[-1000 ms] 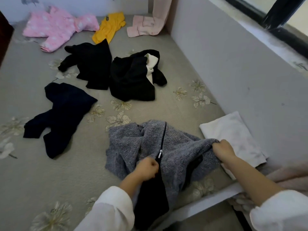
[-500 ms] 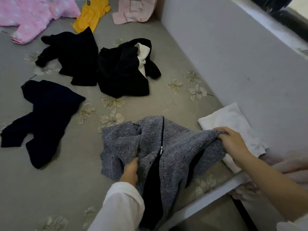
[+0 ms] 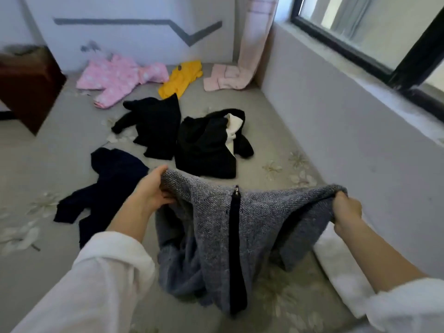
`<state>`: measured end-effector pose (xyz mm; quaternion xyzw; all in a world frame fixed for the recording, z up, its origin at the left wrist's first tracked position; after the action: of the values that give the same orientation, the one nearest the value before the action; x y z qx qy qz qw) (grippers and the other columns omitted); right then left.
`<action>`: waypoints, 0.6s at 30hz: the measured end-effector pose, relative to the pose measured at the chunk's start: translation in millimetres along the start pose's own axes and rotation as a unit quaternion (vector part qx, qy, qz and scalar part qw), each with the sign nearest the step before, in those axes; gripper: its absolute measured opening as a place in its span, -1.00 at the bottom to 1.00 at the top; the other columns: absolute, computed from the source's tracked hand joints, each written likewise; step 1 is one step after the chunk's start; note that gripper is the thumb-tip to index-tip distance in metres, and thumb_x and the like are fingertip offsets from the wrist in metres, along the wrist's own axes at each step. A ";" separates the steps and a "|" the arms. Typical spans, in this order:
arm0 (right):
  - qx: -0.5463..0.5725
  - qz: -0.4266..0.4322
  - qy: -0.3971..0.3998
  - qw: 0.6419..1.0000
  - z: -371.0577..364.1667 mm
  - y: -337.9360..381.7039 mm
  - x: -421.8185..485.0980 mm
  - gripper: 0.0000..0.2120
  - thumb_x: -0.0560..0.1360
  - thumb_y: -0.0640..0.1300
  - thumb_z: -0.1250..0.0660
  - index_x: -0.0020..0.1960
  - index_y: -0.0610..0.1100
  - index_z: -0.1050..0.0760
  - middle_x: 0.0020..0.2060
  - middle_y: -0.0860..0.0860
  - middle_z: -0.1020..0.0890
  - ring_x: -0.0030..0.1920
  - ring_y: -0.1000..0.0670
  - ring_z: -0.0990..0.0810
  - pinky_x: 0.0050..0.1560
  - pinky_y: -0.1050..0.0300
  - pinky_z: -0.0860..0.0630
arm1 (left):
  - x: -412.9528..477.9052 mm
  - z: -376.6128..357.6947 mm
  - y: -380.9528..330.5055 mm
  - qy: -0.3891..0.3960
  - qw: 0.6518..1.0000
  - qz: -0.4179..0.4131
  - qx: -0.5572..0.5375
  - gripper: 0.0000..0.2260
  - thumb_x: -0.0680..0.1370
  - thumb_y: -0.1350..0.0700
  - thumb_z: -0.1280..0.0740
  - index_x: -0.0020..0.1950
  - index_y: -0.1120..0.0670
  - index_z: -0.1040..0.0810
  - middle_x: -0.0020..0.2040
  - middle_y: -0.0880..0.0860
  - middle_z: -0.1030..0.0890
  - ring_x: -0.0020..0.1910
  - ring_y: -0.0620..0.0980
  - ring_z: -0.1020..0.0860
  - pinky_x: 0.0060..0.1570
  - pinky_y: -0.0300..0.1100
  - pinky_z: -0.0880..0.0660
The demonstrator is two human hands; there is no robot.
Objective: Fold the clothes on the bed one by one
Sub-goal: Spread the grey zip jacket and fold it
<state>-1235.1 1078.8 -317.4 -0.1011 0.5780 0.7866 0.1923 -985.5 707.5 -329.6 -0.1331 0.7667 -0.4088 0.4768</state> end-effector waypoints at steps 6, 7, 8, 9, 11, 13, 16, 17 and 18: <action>0.174 0.124 0.155 0.965 -62.6 140.6 -13.8 -0.78 0.60 -0.26 -0.09 0.18 -0.15 -0.43 -0.05 -0.12 -0.48 -0.19 0.00 -0.47 -0.30 0.16 -0.41 | -45.1 -3.5 -150.2 0.002 0.969 -0.220 -0.111 -0.60 0.62 -0.03 -0.20 0.34 0.20 -0.46 0.20 0.13 -0.58 0.15 0.04 -0.55 0.15 -0.09 -0.48; 0.188 0.150 0.170 0.956 -66.3 161.8 -18.0 -0.80 0.60 -0.27 -0.08 0.14 -0.12 -0.42 -0.08 -0.09 -0.48 -0.21 0.03 -0.45 -0.30 0.18 -0.40 | -59.4 -5.1 -172.2 0.008 0.958 -0.256 -0.130 -0.62 0.62 0.00 -0.20 0.33 0.20 -0.47 0.16 0.12 -0.60 0.13 0.02 -0.57 0.15 -0.12 -0.49; 0.195 0.175 0.180 0.948 -67.9 181.3 -22.4 -0.80 0.61 -0.27 -0.07 0.11 -0.10 -0.42 -0.11 -0.06 -0.48 -0.22 0.05 -0.44 -0.30 0.19 -0.39 | -74.8 -6.3 -191.0 0.018 0.947 -0.288 -0.144 -0.66 0.62 0.02 -0.21 0.30 0.19 -0.49 0.12 0.10 -0.62 0.12 0.01 -0.59 0.16 -0.13 -0.50; 0.198 0.199 0.189 0.941 -67.6 198.3 -27.0 -0.80 0.61 -0.26 -0.07 0.06 -0.07 -0.42 -0.12 -0.03 -0.48 -0.22 0.06 -0.43 -0.30 0.20 -0.38 | -90.5 -7.7 -205.5 0.034 0.936 -0.315 -0.154 -0.70 0.62 0.02 -0.21 0.24 0.17 -0.53 0.10 0.09 -0.64 0.11 0.00 -0.61 0.17 -0.14 -0.51; 0.205 0.240 0.195 0.929 -61.1 224.2 -35.8 -0.80 0.60 -0.24 -0.07 -0.03 -0.05 -0.44 -0.14 -0.01 -0.49 -0.20 0.07 -0.42 -0.29 0.21 -0.38 | -118.6 -3.0 -221.7 0.054 0.917 -0.359 -0.167 -0.73 0.62 0.01 -0.20 0.15 0.16 -0.55 0.04 0.09 -0.68 0.06 -0.01 -0.64 0.14 -0.13 -0.53; 0.213 0.270 0.180 0.921 -47.8 234.5 -41.2 -0.80 0.57 -0.19 -0.11 -0.09 -0.01 -0.48 -0.13 0.03 -0.54 -0.15 0.07 -0.46 -0.24 0.22 -0.41 | -138.9 12.0 -221.6 0.051 0.903 -0.391 -0.170 -0.67 0.62 0.00 -0.19 0.23 0.20 -0.51 0.13 0.13 -0.65 0.13 0.02 -0.61 0.17 -0.10 -0.51; 0.167 0.320 0.160 0.919 -32.9 222.2 -44.5 -0.84 0.50 -0.13 -0.15 -0.13 -0.01 -0.51 -0.11 -0.04 -0.52 -0.08 0.00 -0.44 -0.12 0.10 -0.36 | -152.3 43.0 -188.3 0.006 0.910 -0.387 -0.149 -0.57 0.62 -0.04 -0.15 0.41 0.17 -0.38 0.32 0.12 -0.52 0.27 0.03 -0.52 0.26 -0.08 -0.45; 0.133 0.338 0.155 0.919 -31.1 212.2 -43.9 -0.82 0.48 -0.13 -0.14 -0.08 -0.08 -0.52 -0.12 -0.06 -0.50 -0.07 -0.01 -0.41 -0.10 0.04 -0.33 | -152.6 52.7 -170.3 -0.012 0.916 -0.378 -0.137 -0.57 0.63 -0.04 -0.12 0.42 0.16 -0.36 0.32 0.10 -0.51 0.27 0.02 -0.51 0.21 -0.10 -0.48; 0.104 0.352 0.151 0.918 -30.2 200.0 -42.9 -0.78 0.47 -0.15 -0.14 -0.02 -0.16 -0.53 -0.15 -0.07 -0.48 -0.09 -0.02 -0.40 -0.10 0.01 -0.31 | -151.4 61.5 -150.2 -0.031 0.922 -0.365 -0.125 -0.57 0.63 -0.04 -0.10 0.42 0.15 -0.36 0.32 0.09 -0.51 0.26 0.01 -0.51 0.14 -0.12 -0.53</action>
<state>-1282.0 990.6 -136.3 0.0116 0.6770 0.7141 -0.1775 -884.6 672.0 -135.2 -0.4747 0.6948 -0.4510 0.2975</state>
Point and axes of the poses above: each hand's wrist, its own x-axis towards the middle knuckle, its own z-axis out of the back of the hand, y = z × x, the point moved 6 cm from there along x, towards the middle knuckle
